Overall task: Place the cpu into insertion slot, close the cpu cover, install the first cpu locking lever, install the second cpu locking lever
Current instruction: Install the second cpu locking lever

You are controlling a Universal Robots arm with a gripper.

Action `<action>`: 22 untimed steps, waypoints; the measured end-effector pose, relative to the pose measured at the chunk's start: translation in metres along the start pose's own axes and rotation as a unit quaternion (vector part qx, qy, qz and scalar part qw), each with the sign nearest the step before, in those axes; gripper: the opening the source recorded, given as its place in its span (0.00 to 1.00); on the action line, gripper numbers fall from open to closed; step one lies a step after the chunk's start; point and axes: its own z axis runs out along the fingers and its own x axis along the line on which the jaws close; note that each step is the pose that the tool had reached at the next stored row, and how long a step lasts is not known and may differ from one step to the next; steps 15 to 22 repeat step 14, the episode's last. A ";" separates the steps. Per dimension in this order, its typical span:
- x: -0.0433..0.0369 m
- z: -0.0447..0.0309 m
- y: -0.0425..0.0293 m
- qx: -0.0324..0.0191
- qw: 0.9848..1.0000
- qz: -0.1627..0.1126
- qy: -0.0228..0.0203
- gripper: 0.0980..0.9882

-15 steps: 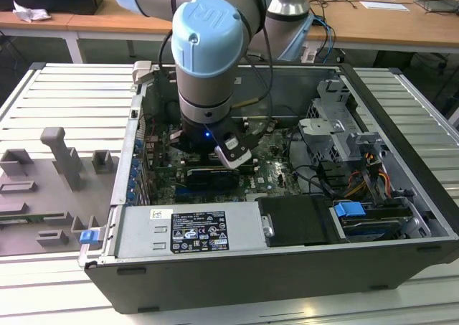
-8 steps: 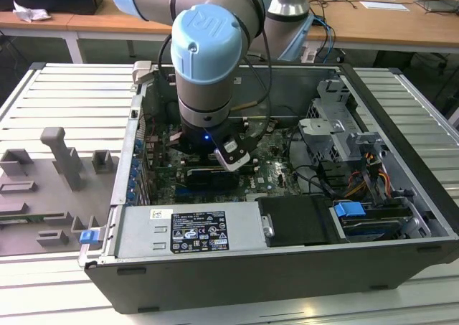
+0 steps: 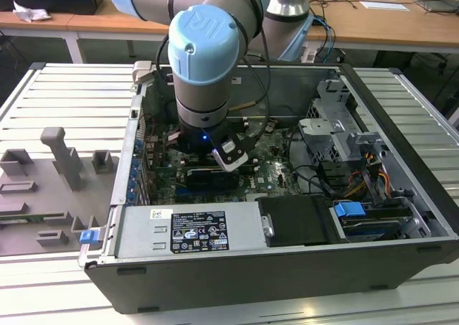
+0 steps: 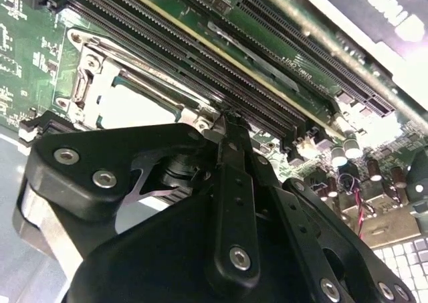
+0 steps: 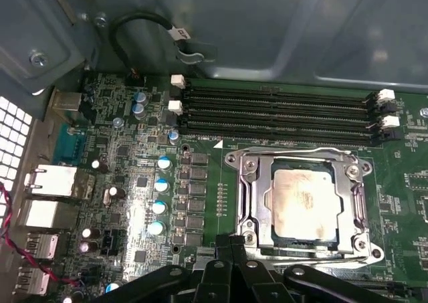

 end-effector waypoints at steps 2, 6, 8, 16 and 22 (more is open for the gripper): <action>0.0001 -0.0028 0.0009 0.000 1.000 0.000 0.000 0.01; 0.0002 -0.0062 0.0021 0.000 1.000 0.000 0.000 0.01; 0.0001 -0.0096 0.0033 0.000 1.000 0.000 0.000 0.01; 0.0000 -0.0137 0.0047 0.000 1.000 0.000 0.000 0.01; 0.0000 -0.0137 0.0047 0.000 1.000 0.000 0.000 0.01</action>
